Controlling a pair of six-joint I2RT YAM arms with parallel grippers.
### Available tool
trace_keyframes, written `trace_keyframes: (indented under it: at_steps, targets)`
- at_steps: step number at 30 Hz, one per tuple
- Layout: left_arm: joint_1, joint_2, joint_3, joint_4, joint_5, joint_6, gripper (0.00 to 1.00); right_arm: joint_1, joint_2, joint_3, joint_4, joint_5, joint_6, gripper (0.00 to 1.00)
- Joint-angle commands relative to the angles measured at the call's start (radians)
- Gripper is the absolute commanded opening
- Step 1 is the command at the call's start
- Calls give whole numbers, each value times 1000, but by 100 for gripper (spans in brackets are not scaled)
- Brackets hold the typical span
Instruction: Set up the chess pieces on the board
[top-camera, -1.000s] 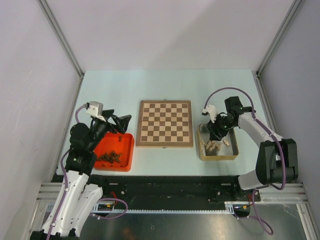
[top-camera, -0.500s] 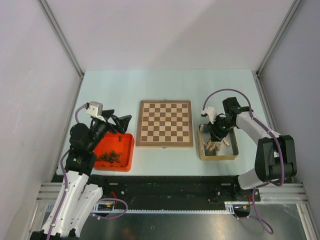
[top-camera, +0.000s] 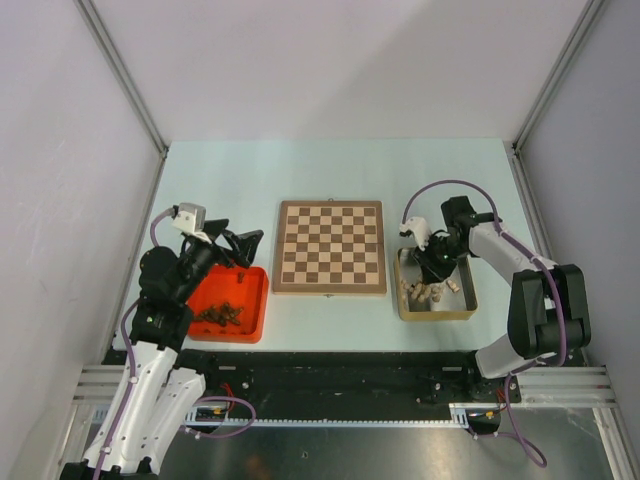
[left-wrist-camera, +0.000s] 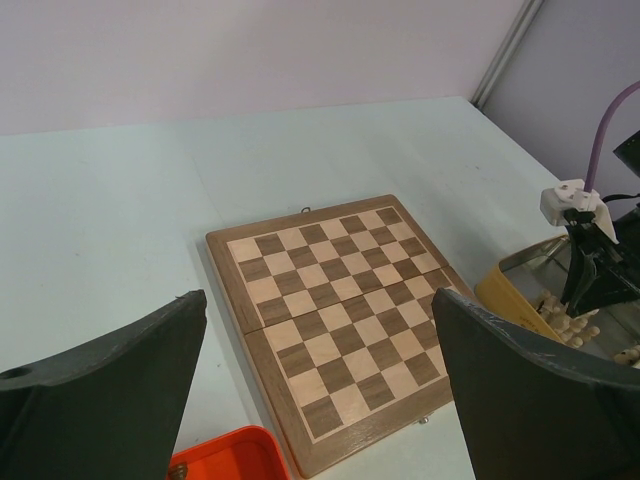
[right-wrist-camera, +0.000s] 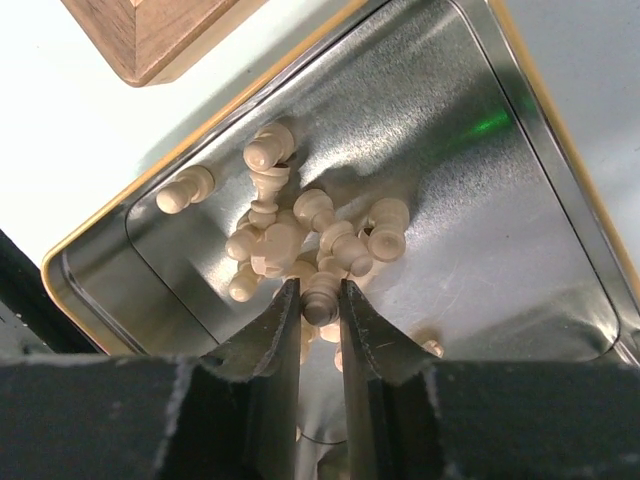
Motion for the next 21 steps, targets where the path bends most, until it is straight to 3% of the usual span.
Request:
trace_keyframes:
  at_steps: [1,5,14,18,21]
  targets:
    - [10,-2,29,14,25,-14,100,3,-23,13,-9,19,-2,18]
    - [10,-1,29,14,26,-13,100,-28,-82,36,-22,17,4,12]
    - [10,4,29,14,29,-14,100,-25,-160,112,-80,37,14,11]
    - [10,1,29,14,23,-13,100,41,-162,158,-98,25,24,11]
    - [10,1,29,14,18,-10,100,180,-154,201,-92,20,44,11]
